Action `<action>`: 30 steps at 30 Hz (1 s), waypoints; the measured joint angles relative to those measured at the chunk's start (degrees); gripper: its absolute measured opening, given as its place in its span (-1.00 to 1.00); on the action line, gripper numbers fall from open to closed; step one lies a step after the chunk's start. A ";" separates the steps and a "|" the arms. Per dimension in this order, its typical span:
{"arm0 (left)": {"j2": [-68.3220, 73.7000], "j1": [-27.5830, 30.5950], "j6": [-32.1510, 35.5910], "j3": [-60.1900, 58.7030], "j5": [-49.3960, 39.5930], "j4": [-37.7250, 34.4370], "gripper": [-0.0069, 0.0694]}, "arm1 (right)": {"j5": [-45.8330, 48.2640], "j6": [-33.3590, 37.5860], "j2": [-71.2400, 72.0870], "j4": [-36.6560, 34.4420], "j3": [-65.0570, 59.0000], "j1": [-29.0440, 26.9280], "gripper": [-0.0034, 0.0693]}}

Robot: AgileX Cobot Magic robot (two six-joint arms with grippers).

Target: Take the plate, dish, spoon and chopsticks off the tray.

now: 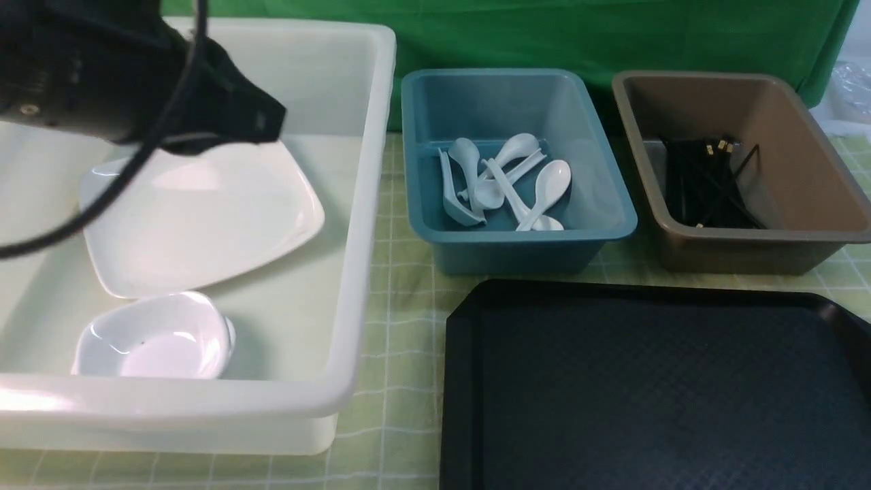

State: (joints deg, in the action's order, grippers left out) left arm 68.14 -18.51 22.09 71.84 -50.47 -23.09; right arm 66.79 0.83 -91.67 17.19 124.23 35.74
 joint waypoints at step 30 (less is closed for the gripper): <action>-53.57 -9.82 -28.39 -47.35 23.41 13.60 -0.81 | -59.14 -38.23 86.49 22.55 -101.66 -0.60 -0.76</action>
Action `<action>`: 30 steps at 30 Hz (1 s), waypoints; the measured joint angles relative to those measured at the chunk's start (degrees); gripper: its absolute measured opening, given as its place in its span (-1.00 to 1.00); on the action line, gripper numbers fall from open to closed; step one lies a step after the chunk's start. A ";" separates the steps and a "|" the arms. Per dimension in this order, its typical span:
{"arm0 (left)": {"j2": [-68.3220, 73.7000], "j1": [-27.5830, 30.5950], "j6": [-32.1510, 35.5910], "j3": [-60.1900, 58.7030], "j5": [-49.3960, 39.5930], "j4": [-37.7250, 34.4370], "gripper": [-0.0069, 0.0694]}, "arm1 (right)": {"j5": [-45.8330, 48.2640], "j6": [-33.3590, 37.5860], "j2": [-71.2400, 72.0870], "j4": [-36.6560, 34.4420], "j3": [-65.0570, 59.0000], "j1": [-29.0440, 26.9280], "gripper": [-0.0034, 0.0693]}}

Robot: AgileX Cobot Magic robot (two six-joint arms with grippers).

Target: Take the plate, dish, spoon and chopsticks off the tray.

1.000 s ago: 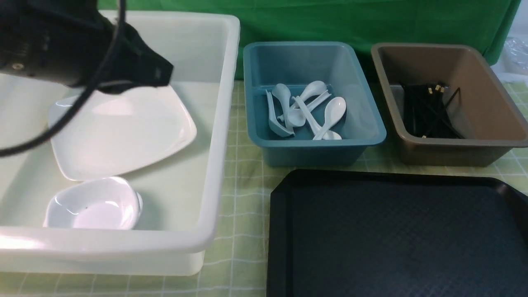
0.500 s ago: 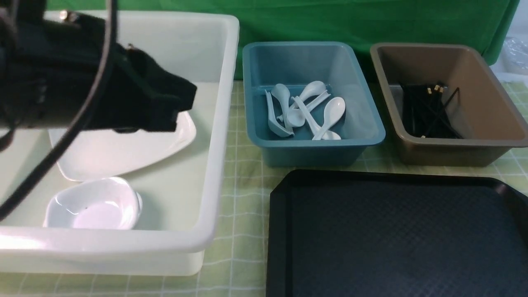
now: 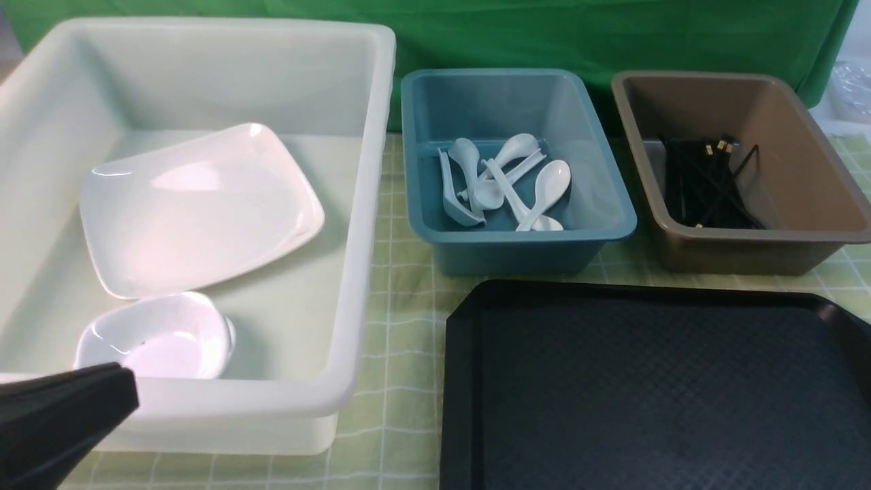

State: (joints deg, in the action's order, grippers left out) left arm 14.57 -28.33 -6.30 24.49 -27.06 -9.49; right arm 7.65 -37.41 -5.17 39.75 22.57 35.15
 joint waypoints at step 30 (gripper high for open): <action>-7.34 0.00 3.25 -5.97 8.10 11.63 -0.81 | 0.17 -0.64 0.00 0.05 0.00 0.00 -0.55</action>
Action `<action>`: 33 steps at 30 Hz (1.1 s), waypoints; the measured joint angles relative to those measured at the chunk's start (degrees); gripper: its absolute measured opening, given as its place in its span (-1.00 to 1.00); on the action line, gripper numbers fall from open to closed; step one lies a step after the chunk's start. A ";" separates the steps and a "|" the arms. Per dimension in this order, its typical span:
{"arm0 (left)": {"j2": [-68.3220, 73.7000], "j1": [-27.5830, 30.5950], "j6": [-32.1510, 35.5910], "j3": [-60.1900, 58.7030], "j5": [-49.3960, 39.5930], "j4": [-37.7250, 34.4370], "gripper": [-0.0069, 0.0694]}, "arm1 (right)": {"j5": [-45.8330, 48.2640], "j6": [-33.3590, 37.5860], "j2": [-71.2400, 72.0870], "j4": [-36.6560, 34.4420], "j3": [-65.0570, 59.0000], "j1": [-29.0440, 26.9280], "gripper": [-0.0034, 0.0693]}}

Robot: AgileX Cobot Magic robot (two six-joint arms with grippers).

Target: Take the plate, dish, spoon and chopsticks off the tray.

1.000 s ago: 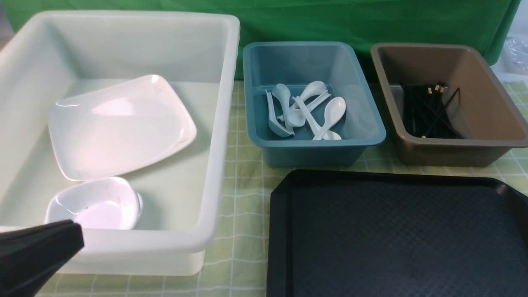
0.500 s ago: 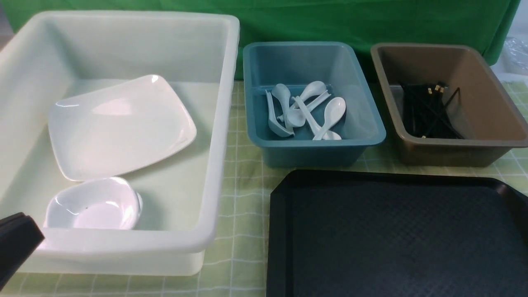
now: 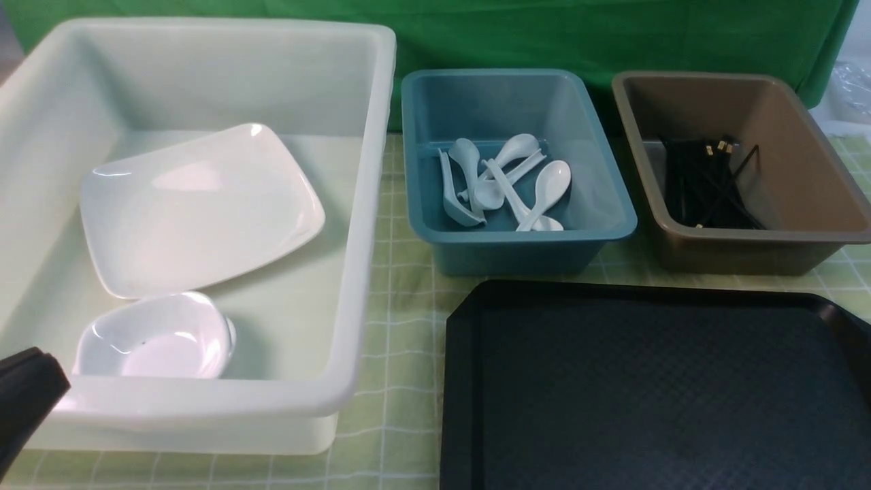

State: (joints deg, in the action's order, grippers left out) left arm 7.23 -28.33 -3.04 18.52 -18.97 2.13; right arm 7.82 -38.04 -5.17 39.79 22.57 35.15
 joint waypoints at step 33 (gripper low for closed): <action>-7.26 29.43 7.24 -18.86 6.24 -4.85 -0.81 | 0.07 0.00 0.00 0.00 0.00 0.00 -0.32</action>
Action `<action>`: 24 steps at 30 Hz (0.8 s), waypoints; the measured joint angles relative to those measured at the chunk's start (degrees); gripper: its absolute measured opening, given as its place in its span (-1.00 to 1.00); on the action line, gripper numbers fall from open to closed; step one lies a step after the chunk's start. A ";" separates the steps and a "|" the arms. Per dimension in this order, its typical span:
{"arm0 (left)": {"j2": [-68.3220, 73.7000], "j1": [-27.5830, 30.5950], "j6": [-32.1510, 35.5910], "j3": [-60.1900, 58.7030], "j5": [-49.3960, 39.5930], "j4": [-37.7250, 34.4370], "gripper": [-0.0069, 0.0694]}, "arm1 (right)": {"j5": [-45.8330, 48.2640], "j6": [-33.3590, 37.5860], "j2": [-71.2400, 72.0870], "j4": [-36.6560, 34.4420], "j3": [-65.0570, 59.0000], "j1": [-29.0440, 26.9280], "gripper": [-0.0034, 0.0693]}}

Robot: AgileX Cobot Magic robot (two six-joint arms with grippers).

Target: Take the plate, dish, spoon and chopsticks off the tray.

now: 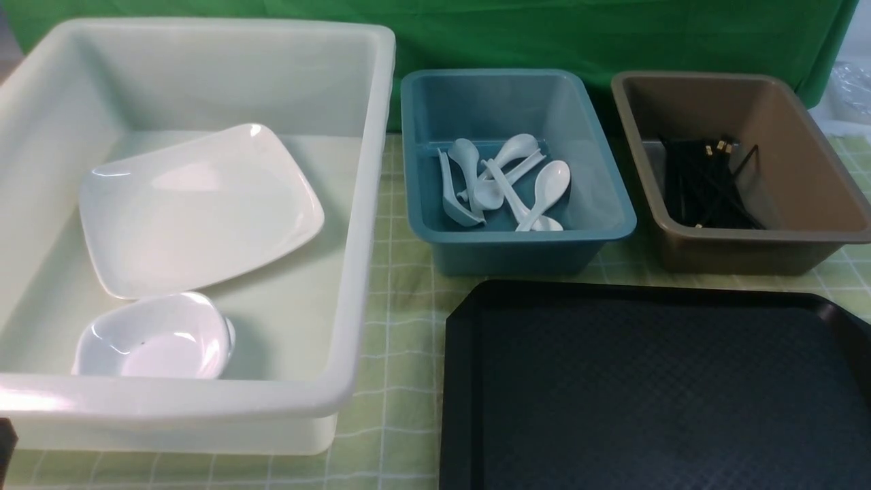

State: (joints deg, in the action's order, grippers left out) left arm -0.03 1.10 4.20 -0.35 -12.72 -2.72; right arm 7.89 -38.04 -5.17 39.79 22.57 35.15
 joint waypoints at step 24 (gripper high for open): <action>0.00 0.00 0.06 0.00 0.00 0.12 -0.81 | -1.76 13.09 0.00 -15.67 -0.02 0.00 -0.26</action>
State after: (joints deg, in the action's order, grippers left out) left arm -0.03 1.10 4.26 -0.35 -12.72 -2.60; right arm 6.14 -24.95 -5.17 24.12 22.55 35.15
